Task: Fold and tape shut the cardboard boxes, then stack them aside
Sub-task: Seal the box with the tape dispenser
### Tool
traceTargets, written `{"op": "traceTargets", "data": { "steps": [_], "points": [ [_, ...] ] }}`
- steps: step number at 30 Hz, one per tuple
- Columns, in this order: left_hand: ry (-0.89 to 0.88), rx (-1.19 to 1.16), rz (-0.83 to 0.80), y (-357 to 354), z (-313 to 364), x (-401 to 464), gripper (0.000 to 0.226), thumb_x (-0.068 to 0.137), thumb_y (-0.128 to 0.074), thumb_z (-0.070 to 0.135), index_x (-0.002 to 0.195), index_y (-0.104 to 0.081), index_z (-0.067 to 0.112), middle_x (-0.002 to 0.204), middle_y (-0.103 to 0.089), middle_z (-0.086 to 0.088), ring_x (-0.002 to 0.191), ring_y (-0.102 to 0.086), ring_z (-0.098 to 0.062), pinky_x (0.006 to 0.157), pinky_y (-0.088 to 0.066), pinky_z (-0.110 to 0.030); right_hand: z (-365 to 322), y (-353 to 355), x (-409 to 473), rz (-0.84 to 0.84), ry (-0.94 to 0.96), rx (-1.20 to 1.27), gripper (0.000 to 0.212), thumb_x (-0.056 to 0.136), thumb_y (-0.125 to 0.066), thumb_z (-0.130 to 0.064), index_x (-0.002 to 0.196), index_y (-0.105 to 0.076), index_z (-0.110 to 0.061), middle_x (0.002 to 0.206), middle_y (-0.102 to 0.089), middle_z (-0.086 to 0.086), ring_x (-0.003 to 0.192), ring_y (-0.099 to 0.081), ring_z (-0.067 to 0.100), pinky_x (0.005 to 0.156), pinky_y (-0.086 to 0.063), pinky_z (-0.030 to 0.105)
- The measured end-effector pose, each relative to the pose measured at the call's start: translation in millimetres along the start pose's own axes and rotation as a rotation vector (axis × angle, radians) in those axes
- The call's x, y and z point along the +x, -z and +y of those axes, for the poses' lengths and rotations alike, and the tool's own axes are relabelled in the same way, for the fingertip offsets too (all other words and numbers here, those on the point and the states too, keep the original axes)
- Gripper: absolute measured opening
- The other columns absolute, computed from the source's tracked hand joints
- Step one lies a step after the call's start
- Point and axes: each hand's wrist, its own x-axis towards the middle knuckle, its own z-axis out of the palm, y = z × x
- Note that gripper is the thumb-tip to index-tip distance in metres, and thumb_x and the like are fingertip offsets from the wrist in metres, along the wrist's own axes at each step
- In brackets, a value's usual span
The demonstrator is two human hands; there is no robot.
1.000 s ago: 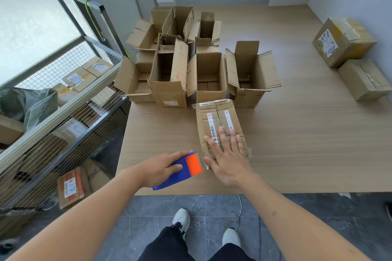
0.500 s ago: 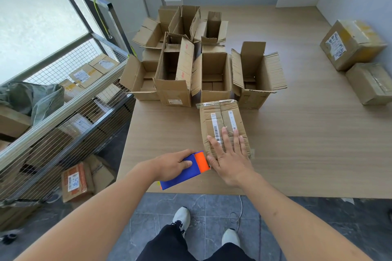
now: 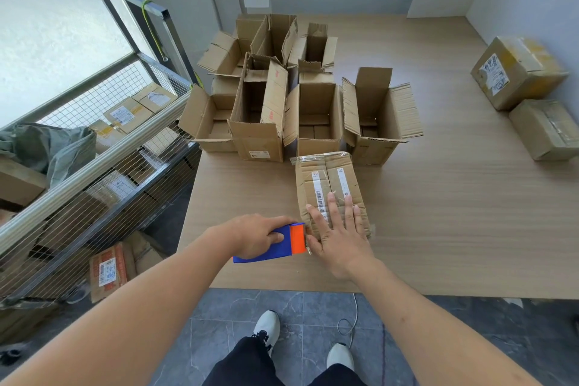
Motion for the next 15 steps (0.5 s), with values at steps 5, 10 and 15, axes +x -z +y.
{"op": "traceTargets", "data": {
  "steps": [5,10,15],
  "points": [
    [0.022,-0.273,-0.01,-25.7,-10.2,-3.4,0.048,0.108,-0.037,0.039,0.152,-0.026,0.053,0.144,-0.053,0.004,0.123,-0.051,-0.024,0.105,-0.037,-0.041,-0.2,-8.1,-0.4,0.057,0.002,0.003,0.074,0.083,0.01,-0.069,0.154,0.019,-0.049,0.164,0.035,0.006,0.144,0.043,0.036,0.122,0.021,0.051],
    [0.005,-0.201,0.021,-23.9,-10.2,4.2,0.048,0.109,-0.036,0.041,0.154,-0.024,0.051,0.132,-0.058,-0.001,0.113,-0.054,-0.027,0.097,-0.041,-0.041,0.4,-7.5,-1.0,0.071,0.0,0.003,0.071,0.086,0.008,-0.069,0.154,0.02,-0.049,0.163,0.036,0.006,0.143,0.044,0.035,0.121,0.023,0.049],
    [-0.063,0.035,0.181,-30.7,-14.1,-0.6,0.051,0.108,-0.029,0.048,0.154,-0.009,0.059,0.105,-0.052,-0.005,0.096,-0.054,-0.026,0.085,-0.04,-0.039,-1.3,-3.8,-1.2,0.05,-0.003,0.0,0.063,0.104,-0.016,-0.062,0.156,0.018,-0.047,0.163,0.037,0.006,0.144,0.043,0.034,0.123,0.019,0.051]
  ]
}}
